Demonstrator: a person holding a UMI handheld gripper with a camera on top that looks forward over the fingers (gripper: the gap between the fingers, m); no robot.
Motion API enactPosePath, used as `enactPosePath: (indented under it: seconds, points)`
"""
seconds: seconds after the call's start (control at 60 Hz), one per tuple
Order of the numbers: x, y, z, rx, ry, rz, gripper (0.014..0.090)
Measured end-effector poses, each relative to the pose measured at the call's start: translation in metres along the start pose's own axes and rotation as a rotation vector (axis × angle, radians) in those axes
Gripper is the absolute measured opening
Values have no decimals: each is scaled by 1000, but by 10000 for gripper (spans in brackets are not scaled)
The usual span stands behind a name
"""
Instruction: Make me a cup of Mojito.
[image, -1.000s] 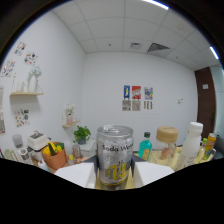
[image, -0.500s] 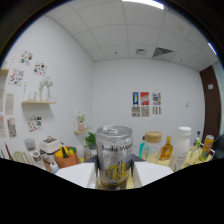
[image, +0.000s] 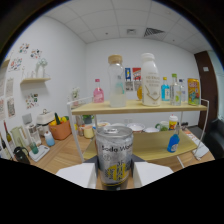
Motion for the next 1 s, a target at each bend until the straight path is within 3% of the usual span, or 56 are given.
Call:
enactPosePath:
  seconds: [0.233, 0.567, 1.0]
  points:
    - [26, 69, 17, -55, -9, 179, 505]
    - [25, 55, 21, -18, -148, 959, 505]
    - [67, 8, 21, 167, -377, 1972, 503]
